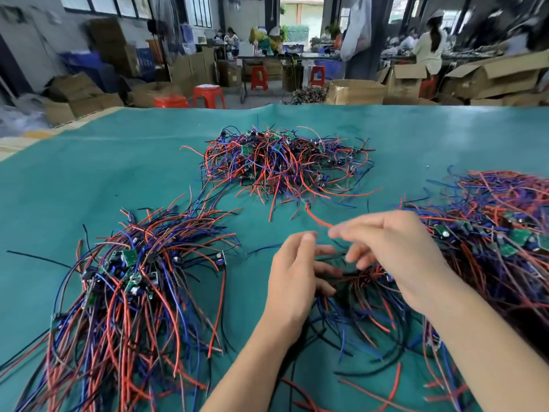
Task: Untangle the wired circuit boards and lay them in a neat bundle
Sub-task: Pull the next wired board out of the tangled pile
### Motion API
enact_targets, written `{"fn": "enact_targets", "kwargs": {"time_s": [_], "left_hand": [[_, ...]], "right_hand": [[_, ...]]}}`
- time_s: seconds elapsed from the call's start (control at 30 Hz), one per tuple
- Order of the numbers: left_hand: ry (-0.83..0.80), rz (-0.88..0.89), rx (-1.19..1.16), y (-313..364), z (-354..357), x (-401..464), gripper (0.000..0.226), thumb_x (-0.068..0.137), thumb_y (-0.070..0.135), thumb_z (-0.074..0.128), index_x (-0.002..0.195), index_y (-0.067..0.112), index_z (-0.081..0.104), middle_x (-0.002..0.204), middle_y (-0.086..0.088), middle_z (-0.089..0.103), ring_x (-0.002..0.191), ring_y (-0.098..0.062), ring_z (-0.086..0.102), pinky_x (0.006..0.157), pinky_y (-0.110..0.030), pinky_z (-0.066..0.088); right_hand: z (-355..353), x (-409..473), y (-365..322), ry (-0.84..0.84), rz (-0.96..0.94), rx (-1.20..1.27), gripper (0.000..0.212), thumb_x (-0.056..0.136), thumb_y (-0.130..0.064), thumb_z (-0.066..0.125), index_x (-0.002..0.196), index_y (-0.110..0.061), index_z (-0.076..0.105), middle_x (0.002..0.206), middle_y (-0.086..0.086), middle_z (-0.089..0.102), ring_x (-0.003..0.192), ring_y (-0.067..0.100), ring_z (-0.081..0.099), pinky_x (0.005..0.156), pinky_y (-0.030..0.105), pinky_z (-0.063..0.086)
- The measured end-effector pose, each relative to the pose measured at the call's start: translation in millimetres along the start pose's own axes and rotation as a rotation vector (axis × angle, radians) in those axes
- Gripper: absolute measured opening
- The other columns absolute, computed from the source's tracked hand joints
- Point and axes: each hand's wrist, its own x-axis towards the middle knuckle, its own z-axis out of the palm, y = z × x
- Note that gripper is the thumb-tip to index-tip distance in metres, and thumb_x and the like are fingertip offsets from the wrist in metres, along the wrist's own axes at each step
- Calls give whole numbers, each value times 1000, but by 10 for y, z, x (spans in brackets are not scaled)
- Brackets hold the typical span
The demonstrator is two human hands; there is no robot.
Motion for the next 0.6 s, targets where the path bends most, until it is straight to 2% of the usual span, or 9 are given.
{"fn": "enact_targets", "kwargs": {"time_s": [0.07,0.13,0.23,0.27,0.33,0.37,0.43,0.5,0.6], "left_hand": [[19,-23,-46,26,-20,5,28,106,31,42,102,10,60,92,-10,74,62,-20,67,46,-26,49],[23,-32,-26,28,-23,7,28,105,28,45,99,7,61,82,-7,74,56,-17,64,47,-25,49],[21,-22,29,32,-30,5,21,103,15,47,95,4,63,66,-5,68,46,-14,56,42,-21,42],[14,-23,42,33,-37,5,22,103,11,45,93,4,63,62,-5,65,43,-14,54,39,-20,39],[-18,-23,56,44,-49,6,26,101,8,43,84,8,63,57,-5,60,39,-13,49,35,-20,34],[-43,-25,62,45,-52,1,28,98,10,45,77,12,63,55,-5,58,38,-13,46,34,-19,32],[-126,-34,107,60,-46,-17,26,86,20,49,64,20,60,51,-3,51,38,-14,41,36,-19,30],[-213,-26,177,71,-39,-39,22,77,25,48,57,20,55,49,-3,46,41,-16,36,39,-20,28],[-251,-16,200,72,-42,-54,21,74,24,46,54,20,50,51,-2,45,43,-15,35,40,-21,28]], "right_hand": [[4,-197,44,-89,-38,-56,29,58,-43,68,72,-22,82,59,15,69,53,18,61,51,24,47],[-13,-292,107,-184,-41,-79,30,58,-42,64,67,-20,81,55,18,65,49,18,57,51,24,43],[-7,-323,155,-379,-22,-87,25,63,-36,63,67,-18,80,62,24,68,43,16,47,49,22,35],[-7,-316,158,-383,-17,-56,20,66,-35,65,69,-20,78,64,21,70,40,15,41,46,24,32],[-24,-258,210,-241,19,33,9,77,-32,69,75,-23,68,66,16,73,38,13,33,41,20,27],[-35,-224,255,-118,30,44,13,84,-32,72,77,-24,64,65,14,73,37,10,34,40,18,27],[-43,-195,314,79,32,40,15,94,-28,70,81,-21,67,63,2,71,41,8,42,43,18,33],[-3,-188,339,86,66,142,17,97,-27,65,92,-14,75,67,-5,66,51,11,49,44,23,37],[93,-215,293,0,112,414,19,96,-17,64,95,-9,80,80,3,69,57,12,52,43,23,36]]}}
